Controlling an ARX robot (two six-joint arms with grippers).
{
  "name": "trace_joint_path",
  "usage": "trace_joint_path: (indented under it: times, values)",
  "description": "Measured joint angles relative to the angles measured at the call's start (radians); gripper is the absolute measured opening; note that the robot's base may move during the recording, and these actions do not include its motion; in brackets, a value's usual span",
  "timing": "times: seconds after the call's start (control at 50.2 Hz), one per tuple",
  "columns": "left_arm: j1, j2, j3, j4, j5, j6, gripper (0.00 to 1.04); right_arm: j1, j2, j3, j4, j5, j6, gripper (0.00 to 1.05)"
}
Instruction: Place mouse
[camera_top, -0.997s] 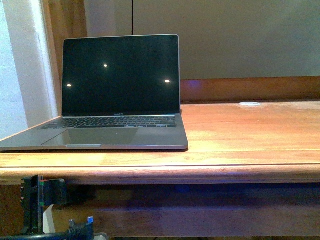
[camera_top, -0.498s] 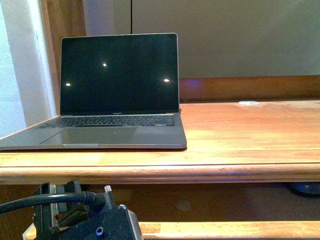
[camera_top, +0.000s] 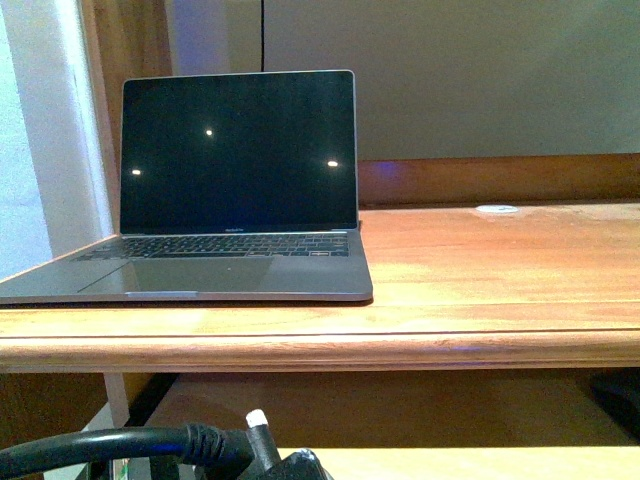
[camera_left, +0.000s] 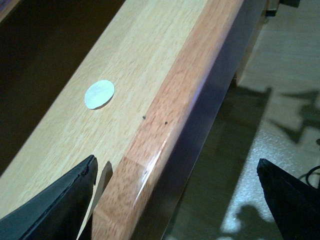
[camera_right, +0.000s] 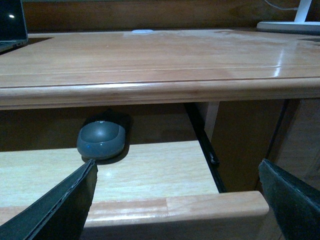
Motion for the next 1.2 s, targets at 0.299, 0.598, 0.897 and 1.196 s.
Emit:
trace_joint_path:
  times: [0.299,0.598,0.897,1.196]
  values:
    - [-0.129,-0.107,-0.007,-0.046,-0.013,-0.268,0.97,0.000,0.000,0.000,0.000,0.000,0.000,0.97]
    - [-0.135,-0.159,0.004,-0.029,-0.097,-0.418,0.97,0.000,0.000,0.000,0.000,0.000,0.000,0.97]
    - [-0.055,-0.204,0.013,-0.035,-0.224,-0.399,0.97,0.000,0.000,0.000,0.000,0.000,0.000,0.97]
    - [0.031,-0.271,-0.008,0.043,-0.402,-0.151,0.97,0.000,0.000,0.000,0.000,0.000,0.000,0.97]
